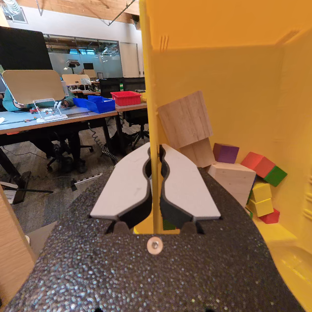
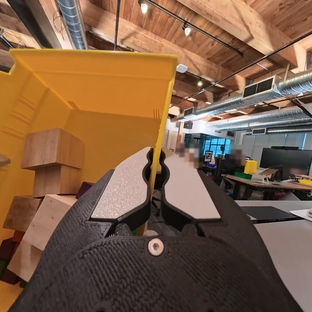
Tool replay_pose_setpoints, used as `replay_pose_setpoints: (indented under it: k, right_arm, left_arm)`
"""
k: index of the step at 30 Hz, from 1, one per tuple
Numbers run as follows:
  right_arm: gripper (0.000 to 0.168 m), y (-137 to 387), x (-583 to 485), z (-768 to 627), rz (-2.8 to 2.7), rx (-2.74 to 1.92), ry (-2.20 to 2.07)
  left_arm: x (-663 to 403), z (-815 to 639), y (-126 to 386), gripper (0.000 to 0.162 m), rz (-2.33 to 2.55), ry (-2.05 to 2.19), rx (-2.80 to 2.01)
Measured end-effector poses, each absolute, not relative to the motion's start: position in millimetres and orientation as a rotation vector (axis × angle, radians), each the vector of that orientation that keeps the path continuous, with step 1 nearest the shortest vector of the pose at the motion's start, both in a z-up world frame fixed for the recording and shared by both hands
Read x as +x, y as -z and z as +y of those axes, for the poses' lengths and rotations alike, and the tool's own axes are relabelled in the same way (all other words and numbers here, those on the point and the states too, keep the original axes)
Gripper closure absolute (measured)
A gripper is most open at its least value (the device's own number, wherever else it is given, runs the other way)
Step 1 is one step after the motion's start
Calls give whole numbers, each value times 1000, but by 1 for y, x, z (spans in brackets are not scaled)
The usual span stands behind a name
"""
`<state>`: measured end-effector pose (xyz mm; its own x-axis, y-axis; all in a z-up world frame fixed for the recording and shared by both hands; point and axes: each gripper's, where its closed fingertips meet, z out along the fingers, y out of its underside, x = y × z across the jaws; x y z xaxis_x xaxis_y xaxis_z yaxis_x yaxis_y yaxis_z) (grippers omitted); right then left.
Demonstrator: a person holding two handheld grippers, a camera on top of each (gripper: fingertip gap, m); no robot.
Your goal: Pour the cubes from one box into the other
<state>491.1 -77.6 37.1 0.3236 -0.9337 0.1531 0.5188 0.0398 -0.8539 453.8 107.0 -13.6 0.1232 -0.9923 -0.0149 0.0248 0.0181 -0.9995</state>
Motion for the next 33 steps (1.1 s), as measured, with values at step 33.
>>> replay_pose_setpoints:
  k: [33]
  right_arm:
    - [162, -40, 482, -81, 637, -960, 1085]
  left_arm:
    - [439, 107, -4, 157, 974, 1177, -1181]
